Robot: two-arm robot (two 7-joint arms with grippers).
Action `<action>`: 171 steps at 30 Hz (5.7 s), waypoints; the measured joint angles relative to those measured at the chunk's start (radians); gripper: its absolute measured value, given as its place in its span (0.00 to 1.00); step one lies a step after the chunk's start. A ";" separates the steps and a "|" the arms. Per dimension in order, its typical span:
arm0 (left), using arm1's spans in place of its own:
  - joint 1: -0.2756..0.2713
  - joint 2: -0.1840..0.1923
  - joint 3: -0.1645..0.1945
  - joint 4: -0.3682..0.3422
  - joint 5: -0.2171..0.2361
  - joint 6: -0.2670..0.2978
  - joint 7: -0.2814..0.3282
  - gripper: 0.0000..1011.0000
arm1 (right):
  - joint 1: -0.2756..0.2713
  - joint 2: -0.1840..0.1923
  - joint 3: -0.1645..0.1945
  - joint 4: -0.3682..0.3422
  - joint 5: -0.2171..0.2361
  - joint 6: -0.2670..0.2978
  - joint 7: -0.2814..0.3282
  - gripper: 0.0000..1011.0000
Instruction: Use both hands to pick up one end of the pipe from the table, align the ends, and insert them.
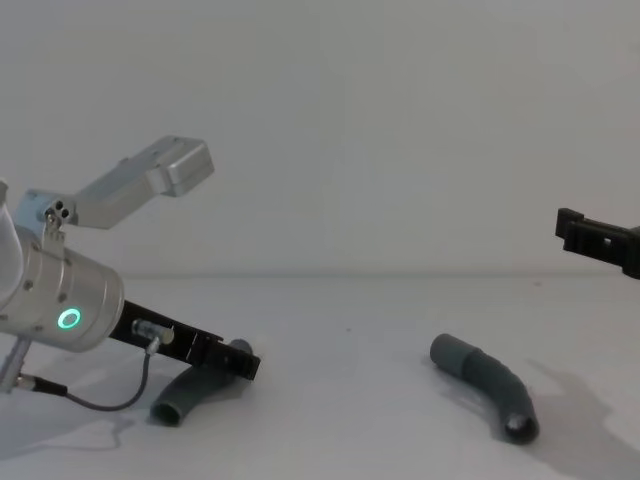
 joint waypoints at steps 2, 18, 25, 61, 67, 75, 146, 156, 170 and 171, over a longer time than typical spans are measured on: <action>-0.001 -0.003 0.000 0.004 0.002 0.003 0.001 0.99 | 0.000 0.000 0.000 0.000 0.000 0.000 0.000 0.99; -0.005 -0.015 0.002 0.019 0.008 0.013 0.002 0.62 | 0.000 0.000 0.000 0.000 0.000 0.000 0.000 0.99; -0.006 -0.016 0.002 0.021 0.010 0.014 0.003 0.39 | 0.000 0.000 0.000 0.000 0.000 0.000 0.000 0.99; -0.007 -0.018 0.002 0.024 0.012 0.017 0.004 0.35 | 0.189 0.011 -0.096 0.021 -0.048 0.437 0.038 0.99; -0.006 -0.018 0.002 0.024 0.012 0.017 0.004 0.35 | 0.238 0.029 -0.132 0.029 -0.072 0.556 0.055 0.99; -0.006 -0.018 0.002 0.024 0.012 0.017 0.004 0.35 | 0.283 0.047 -0.172 0.047 -0.094 0.657 0.083 0.99; -0.006 -0.018 0.002 0.025 0.012 0.017 0.004 0.35 | 0.399 -0.051 -0.214 0.209 -0.118 0.816 0.182 0.99; -0.006 -0.018 0.002 0.025 0.012 0.017 0.004 0.35 | 0.399 -0.063 -0.207 0.219 -0.118 0.824 0.185 0.99; -0.006 -0.018 0.002 0.024 0.012 0.017 0.004 0.35 | 0.397 -0.076 -0.199 0.227 -0.120 0.832 0.185 0.91; -0.006 -0.018 0.002 0.024 0.012 0.017 0.004 0.35 | 0.397 -0.077 -0.199 0.227 -0.120 0.832 0.185 0.90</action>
